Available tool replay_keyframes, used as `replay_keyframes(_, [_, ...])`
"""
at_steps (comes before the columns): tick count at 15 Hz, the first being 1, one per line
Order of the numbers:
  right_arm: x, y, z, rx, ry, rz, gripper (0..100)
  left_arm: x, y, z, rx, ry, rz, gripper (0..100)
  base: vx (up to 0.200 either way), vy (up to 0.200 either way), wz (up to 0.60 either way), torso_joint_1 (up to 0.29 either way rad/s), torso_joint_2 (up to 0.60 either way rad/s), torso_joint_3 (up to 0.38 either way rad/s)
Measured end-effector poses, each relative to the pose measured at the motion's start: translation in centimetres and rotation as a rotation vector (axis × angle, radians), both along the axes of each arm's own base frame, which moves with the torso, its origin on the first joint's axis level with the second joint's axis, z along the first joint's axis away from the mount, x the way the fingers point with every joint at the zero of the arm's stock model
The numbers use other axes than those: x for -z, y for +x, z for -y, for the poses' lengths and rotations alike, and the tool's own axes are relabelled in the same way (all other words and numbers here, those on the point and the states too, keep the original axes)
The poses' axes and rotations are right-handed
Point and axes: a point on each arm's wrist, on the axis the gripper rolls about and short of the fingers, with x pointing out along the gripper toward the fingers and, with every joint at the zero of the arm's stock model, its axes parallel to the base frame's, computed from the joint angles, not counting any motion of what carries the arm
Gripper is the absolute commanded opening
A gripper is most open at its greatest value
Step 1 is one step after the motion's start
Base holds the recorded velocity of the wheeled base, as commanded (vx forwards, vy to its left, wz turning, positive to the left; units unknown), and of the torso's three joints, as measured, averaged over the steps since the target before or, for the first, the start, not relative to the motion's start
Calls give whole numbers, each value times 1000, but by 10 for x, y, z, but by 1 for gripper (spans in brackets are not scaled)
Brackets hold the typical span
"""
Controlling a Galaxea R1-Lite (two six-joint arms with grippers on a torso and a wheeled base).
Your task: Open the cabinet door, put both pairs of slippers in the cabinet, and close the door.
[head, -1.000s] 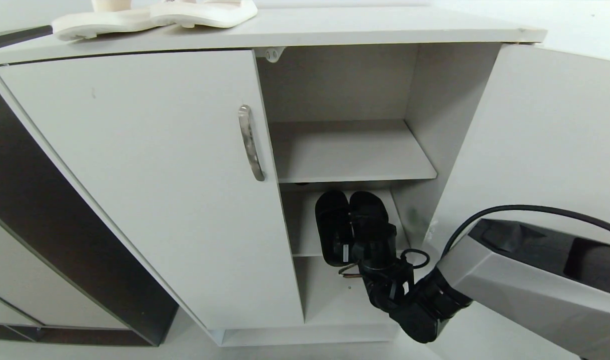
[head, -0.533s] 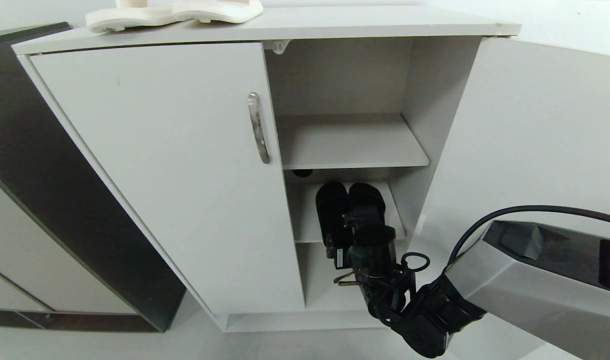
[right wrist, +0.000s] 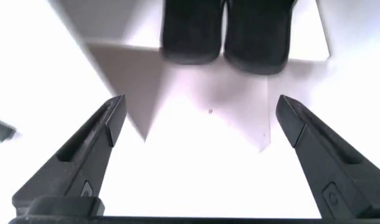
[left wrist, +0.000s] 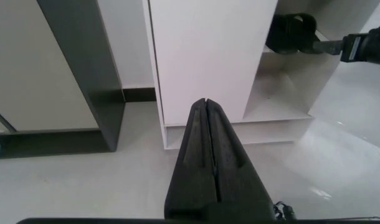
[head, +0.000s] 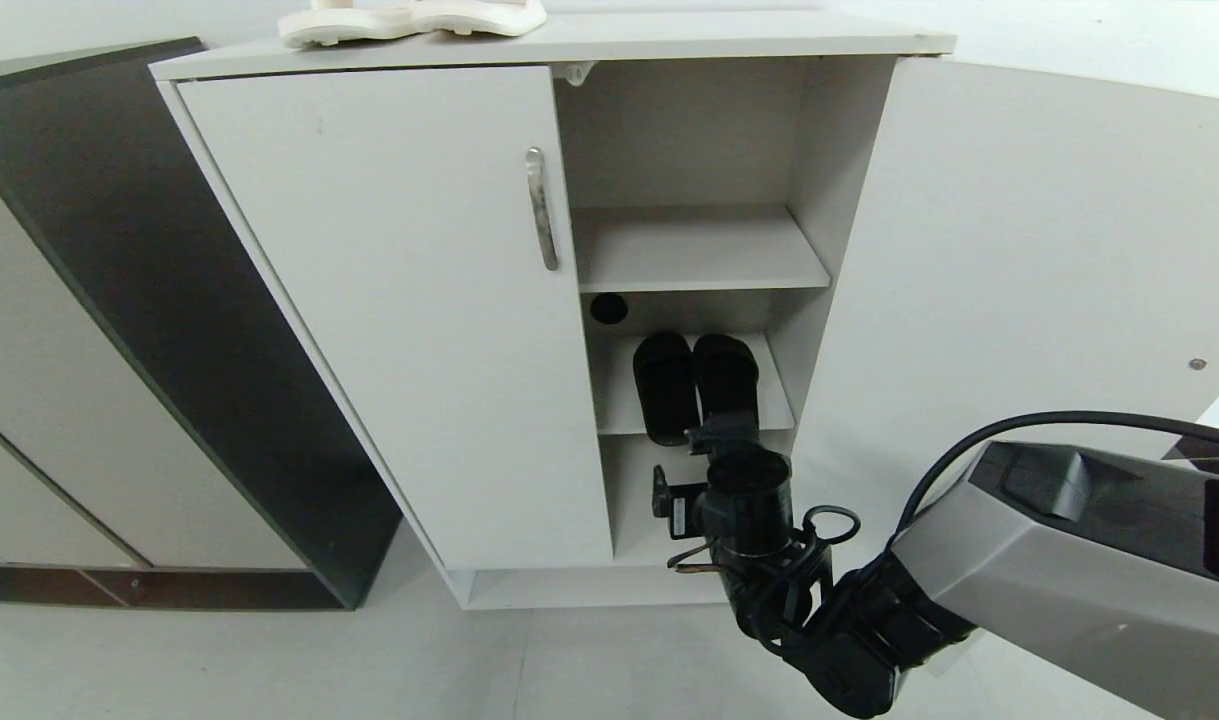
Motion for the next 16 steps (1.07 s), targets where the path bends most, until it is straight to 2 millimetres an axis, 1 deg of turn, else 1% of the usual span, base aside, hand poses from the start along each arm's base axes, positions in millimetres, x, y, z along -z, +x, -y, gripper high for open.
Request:
replay_keyframes(5, [3, -1, 2, -4, -11, -11, 100, 0, 0, 0, 1, -1, -1, 0, 0, 0, 0, 0, 1, 22])
replay_keyframes(14, [5, -2, 4, -6, -18, -19, 100, 0, 0, 0, 2, -1, -1, 0, 0, 0, 0, 2, 4, 191])
replay_keyframes(16, [7, -3, 5, -10, -23, -24, 100, 0, 0, 0, 2, -2, -1, 0, 0, 0, 0, 6, 6, 28])
